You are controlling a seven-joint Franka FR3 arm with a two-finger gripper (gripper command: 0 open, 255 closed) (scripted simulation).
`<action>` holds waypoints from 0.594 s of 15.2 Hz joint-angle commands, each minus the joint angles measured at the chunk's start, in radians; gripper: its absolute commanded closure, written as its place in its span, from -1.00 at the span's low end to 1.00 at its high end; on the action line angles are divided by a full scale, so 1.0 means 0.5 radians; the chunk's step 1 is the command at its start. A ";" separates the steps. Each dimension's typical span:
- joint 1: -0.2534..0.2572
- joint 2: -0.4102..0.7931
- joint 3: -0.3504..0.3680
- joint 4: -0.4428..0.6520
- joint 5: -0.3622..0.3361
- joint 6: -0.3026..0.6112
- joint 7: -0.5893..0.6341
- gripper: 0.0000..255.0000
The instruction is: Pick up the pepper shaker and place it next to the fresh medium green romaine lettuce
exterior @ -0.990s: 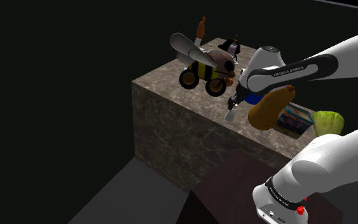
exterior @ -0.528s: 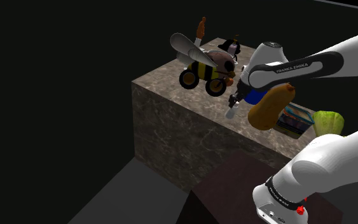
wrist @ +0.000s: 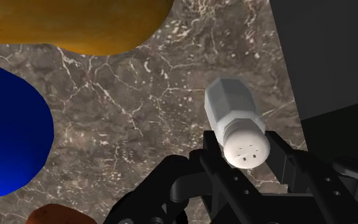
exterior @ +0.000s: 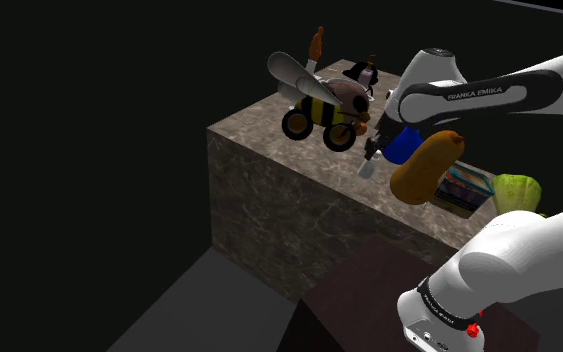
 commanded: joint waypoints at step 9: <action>0.012 -0.112 0.038 0.196 0.031 -0.309 -0.013 1.00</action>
